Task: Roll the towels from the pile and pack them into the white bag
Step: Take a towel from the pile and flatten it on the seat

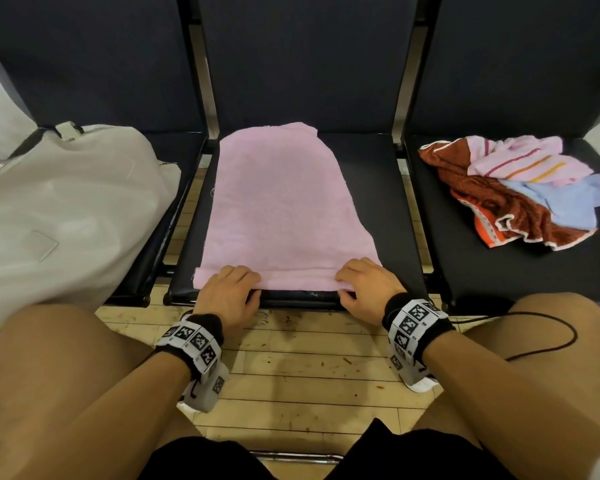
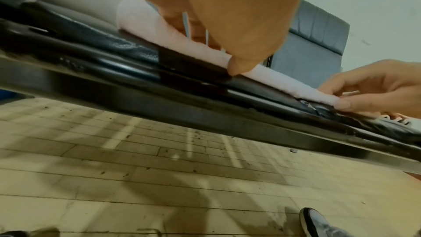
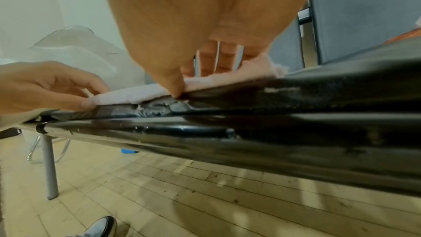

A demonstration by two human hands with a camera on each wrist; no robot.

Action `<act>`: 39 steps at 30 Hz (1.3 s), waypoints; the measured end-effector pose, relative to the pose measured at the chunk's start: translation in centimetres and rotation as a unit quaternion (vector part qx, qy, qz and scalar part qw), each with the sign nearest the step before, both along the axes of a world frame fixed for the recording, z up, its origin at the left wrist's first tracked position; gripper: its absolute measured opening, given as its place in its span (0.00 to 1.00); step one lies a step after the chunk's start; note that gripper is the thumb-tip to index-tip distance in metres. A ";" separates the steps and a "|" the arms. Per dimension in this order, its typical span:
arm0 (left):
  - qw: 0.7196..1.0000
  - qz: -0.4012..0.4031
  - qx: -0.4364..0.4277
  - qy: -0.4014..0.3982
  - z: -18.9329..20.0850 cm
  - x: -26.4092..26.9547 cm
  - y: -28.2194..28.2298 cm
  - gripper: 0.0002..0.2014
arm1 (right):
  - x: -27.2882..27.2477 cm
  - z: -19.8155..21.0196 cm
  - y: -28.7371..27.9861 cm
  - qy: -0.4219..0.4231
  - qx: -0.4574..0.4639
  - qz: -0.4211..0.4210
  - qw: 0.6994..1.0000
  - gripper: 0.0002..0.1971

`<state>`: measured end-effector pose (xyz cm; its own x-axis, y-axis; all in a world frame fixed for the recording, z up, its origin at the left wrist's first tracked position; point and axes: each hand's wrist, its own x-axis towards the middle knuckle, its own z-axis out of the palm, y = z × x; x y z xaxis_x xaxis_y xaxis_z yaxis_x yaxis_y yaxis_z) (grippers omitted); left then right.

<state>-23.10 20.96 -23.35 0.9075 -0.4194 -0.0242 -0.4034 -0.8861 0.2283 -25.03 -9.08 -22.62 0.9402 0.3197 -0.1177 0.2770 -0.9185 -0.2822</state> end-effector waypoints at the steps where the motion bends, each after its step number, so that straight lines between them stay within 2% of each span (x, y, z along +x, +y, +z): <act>1: 1.000 0.008 0.005 0.002 0.0 0.1 0.2 0.13 | 0.0 -0.1 0.0 0.002 0.001 -0.002 1.000 0.17; 6: 0.998 0.064 0.017 0.021 0.5 0.1 0.2 0.18 | 0.6 -0.1 -0.1 0.016 -0.046 0.009 0.999 0.16; 10: 0.994 0.092 0.060 0.025 1.1 0.4 -0.3 0.23 | 0.7 0.5 -0.1 0.023 -0.023 -0.023 0.999 0.23; 15: 0.993 0.111 0.024 0.036 1.4 0.0 -0.4 0.20 | 0.4 0.5 -0.2 0.046 0.035 -0.050 0.997 0.16; 18: 0.994 0.109 0.014 0.004 0.4 0.2 0.3 0.19 | 0.5 0.3 -0.5 0.008 0.065 -0.066 0.996 0.14; 21: 0.992 0.110 -0.012 -0.063 0.2 0.5 0.7 0.15 | 0.8 -0.1 -0.7 -0.076 0.001 -0.034 0.997 0.13; 23: 0.994 0.091 -0.017 -0.063 0.5 0.6 0.4 0.10 | 0.9 -0.2 -0.4 -0.090 -0.016 -0.007 0.996 0.16; 25: 0.997 0.059 -0.017 -0.039 0.8 0.4 -0.1 0.06 | 0.7 0.3 0.2 -0.058 -0.014 0.013 0.998 0.12; 27: 0.999 0.039 -0.010 -0.009 0.8 0.0 -0.4 0.12 | 0.2 0.5 0.6 -0.021 -0.013 0.007 1.000 0.12; 29: 0.999 0.034 -0.003 0.006 0.4 -0.3 -0.5 0.18 | -0.1 0.2 0.6 -0.017 -0.022 -0.001 1.000 0.16; 31: 0.999 0.036 0.013 0.011 0.3 -0.2 -0.5 0.19 | 0.0 -0.1 0.6 -0.011 -0.035 -0.001 0.999 0.18; 35: 0.997 0.068 0.021 0.031 0.9 0.5 -0.2 0.18 | 0.5 0.0 0.5 -0.017 -0.053 -0.006 0.998 0.14; 39: 0.995 0.080 0.036 0.038 1.1 0.5 -0.4 0.19 | 0.7 0.5 0.3 0.019 -0.041 -0.019 0.999 0.14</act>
<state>-22.57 20.58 -22.23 0.9571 -0.2642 -0.1193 -0.2398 -0.9527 0.1867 -24.36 -8.81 -22.11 0.9456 0.2717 -0.1788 0.2319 -0.9486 -0.2152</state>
